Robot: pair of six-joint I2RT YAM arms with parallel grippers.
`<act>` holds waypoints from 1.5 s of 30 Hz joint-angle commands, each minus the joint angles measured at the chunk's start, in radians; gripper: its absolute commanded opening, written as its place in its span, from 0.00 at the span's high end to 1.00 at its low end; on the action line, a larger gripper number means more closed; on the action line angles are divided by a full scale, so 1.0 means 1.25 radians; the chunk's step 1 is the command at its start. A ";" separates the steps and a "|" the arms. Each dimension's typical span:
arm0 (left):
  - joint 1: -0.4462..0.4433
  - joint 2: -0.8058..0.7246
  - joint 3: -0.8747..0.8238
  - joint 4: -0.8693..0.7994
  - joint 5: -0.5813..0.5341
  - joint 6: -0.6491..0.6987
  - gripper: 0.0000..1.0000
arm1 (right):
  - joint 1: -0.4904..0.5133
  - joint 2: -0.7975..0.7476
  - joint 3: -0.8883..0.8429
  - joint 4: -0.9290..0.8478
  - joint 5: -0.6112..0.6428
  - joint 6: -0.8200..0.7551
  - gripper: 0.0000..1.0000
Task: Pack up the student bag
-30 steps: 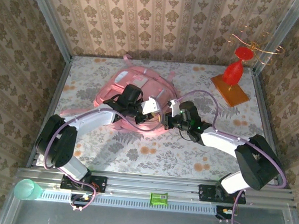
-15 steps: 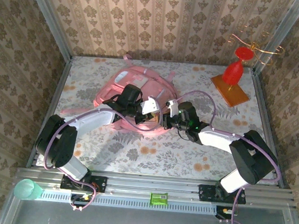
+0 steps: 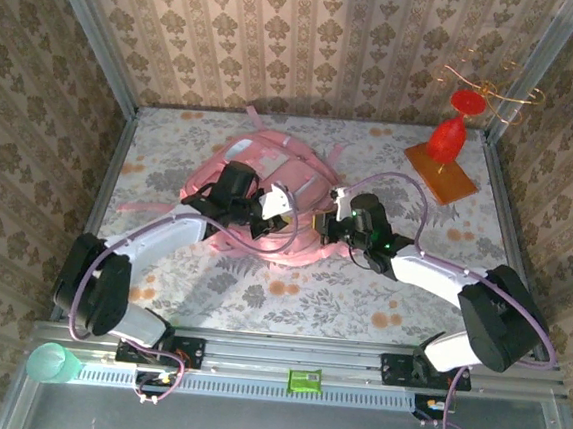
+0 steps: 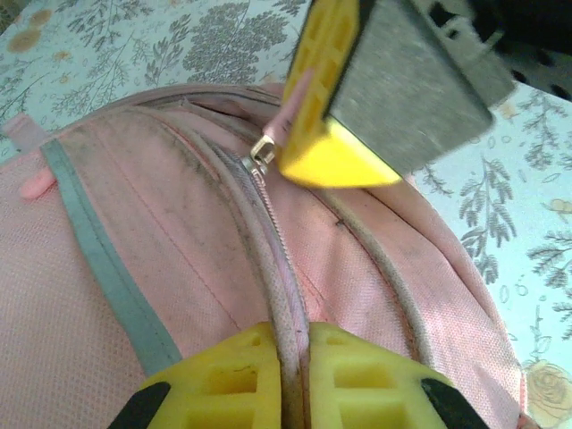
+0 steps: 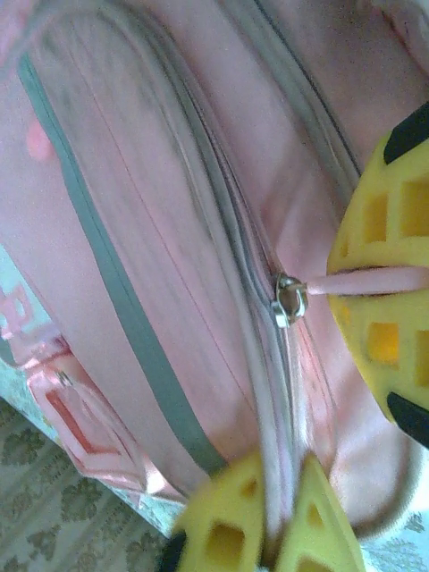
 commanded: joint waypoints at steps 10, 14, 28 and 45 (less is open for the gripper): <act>0.052 -0.098 -0.044 0.021 -0.187 -0.215 0.61 | 0.039 -0.143 -0.041 -0.013 0.016 -0.008 1.00; -0.030 -0.148 -0.058 0.038 -0.129 -0.169 0.43 | 0.088 -0.158 -0.042 0.007 0.003 -0.019 1.00; -0.095 -0.020 0.032 -0.050 -0.146 -0.016 0.50 | 0.107 -0.163 -0.046 0.034 -0.024 -0.005 1.00; 0.116 -0.076 -0.043 0.036 -0.029 -0.080 1.00 | -0.015 -0.094 -0.002 -0.171 0.239 0.072 1.00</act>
